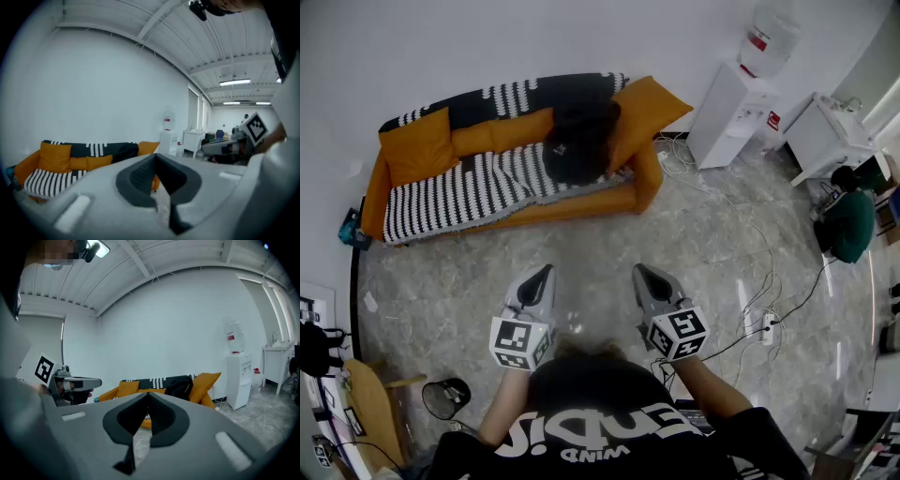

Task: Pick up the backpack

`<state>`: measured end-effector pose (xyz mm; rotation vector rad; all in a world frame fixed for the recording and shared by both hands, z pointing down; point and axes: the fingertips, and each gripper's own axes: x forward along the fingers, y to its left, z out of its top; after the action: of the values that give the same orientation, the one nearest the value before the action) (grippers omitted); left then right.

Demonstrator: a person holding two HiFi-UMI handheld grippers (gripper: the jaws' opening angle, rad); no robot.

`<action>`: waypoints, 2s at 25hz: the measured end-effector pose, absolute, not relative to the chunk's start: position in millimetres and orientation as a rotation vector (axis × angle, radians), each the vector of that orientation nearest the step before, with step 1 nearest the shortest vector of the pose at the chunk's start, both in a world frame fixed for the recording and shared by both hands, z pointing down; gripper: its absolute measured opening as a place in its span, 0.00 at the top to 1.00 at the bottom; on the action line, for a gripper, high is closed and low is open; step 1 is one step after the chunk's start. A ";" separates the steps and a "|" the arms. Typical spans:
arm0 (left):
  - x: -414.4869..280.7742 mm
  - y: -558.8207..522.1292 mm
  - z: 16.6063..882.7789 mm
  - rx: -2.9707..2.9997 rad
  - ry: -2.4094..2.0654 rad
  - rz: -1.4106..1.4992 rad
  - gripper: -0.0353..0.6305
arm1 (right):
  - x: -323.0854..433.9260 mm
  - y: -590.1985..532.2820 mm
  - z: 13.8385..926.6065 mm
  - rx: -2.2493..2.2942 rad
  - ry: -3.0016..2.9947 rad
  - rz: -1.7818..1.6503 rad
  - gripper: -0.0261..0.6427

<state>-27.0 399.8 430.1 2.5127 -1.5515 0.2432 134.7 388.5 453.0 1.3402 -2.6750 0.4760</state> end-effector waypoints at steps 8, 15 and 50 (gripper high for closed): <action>-35.8 401.3 430.7 2.508 -1.544 0.231 0.94 | 126.3 390.1 454.2 1.331 -2.679 0.513 0.96; -69.1 403.8 432.2 2.486 -1.555 0.238 0.94 | 101.6 389.8 457.4 1.317 -2.683 0.564 0.96; -129.6 150.2 456.2 2.497 -1.460 0.259 0.94 | 33.9 140.7 473.2 1.304 -2.667 0.658 0.96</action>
<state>-129.6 150.2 456.2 2.4969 -1.4598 0.2585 33.9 140.7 473.2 1.3043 -2.6671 0.6578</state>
